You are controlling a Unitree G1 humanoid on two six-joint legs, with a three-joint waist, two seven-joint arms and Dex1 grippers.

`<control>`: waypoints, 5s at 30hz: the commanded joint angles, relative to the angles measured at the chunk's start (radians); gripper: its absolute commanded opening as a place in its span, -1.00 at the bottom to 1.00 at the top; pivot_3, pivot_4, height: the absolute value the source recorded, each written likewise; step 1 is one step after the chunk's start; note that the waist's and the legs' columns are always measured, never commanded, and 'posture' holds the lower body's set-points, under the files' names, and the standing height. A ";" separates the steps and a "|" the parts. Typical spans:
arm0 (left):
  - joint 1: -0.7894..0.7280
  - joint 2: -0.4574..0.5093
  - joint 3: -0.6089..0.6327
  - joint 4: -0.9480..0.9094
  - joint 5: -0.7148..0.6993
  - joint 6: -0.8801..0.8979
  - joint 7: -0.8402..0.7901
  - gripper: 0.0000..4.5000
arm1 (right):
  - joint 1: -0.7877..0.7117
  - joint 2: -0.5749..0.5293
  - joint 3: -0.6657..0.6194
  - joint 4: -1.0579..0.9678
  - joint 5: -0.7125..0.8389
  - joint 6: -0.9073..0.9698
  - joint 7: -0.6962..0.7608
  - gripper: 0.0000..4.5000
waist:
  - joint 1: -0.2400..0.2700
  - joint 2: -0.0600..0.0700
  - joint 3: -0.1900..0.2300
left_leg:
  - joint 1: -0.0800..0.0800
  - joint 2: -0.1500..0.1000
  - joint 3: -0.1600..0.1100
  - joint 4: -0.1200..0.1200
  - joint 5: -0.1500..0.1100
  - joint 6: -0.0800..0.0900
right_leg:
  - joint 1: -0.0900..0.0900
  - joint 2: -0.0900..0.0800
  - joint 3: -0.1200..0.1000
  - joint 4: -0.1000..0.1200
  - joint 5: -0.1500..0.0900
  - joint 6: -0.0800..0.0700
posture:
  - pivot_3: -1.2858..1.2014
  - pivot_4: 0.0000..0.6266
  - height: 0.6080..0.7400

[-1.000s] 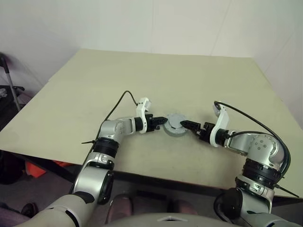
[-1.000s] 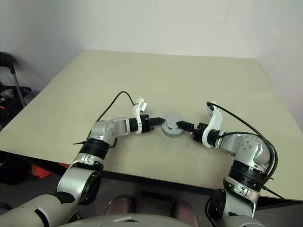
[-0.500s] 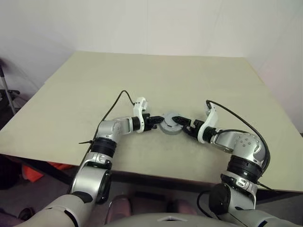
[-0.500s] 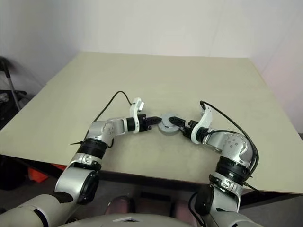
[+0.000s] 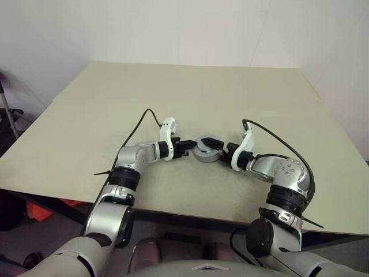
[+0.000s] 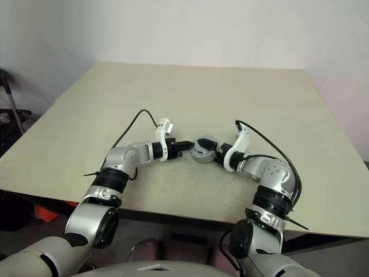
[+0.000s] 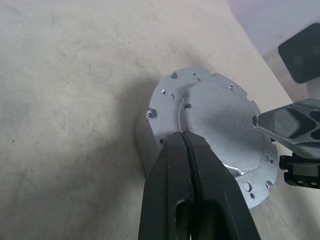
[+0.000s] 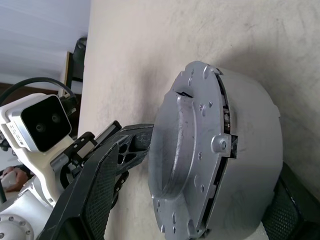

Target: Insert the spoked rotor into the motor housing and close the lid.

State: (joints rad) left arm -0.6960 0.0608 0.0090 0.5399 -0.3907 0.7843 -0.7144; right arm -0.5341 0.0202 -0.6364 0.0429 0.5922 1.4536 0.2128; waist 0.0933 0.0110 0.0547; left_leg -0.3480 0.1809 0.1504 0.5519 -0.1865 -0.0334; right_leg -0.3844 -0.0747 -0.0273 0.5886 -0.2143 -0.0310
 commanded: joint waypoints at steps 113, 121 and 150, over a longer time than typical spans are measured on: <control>-0.173 -0.077 0.571 0.264 -0.608 0.190 0.224 0.00 | -0.248 0.028 0.063 0.176 0.807 -0.417 -0.611 -0.07 | 0.016 0.000 0.002 | -0.031 0.002 -0.001 0.025 -0.001 0.001 | -0.021 0.000 -0.008 0.018 0.006 0.005 | 0.03 -1.00 1.00; -0.173 -0.066 0.584 0.274 -0.603 0.159 0.229 0.00 | -0.230 0.004 0.118 0.144 0.761 -0.439 -0.549 0.80 | 0.016 0.000 0.002 | -0.031 0.002 -0.001 0.025 -0.001 0.001 | -0.021 0.000 -0.008 0.018 0.006 0.005 | 0.03 -1.00 1.00; -0.046 0.273 0.739 0.348 -0.516 -0.206 0.292 0.00 | -0.166 -0.057 0.190 0.166 0.628 -0.512 -0.490 0.98 | 0.014 -0.003 0.003 | -0.032 0.003 -0.002 0.026 -0.001 0.001 | -0.021 0.000 -0.010 0.018 0.006 0.005 | 0.03 -1.00 1.00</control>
State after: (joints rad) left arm -0.7190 0.3190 0.7388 0.9164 -0.8964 0.5971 -0.4086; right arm -0.6864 -0.0346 -0.4547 0.2221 1.2160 0.9400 -0.2962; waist 0.1072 0.0084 0.0574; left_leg -0.3796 0.1840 0.1484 0.5776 -0.1870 -0.0321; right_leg -0.4051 -0.0746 -0.0376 0.6064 -0.2086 -0.0260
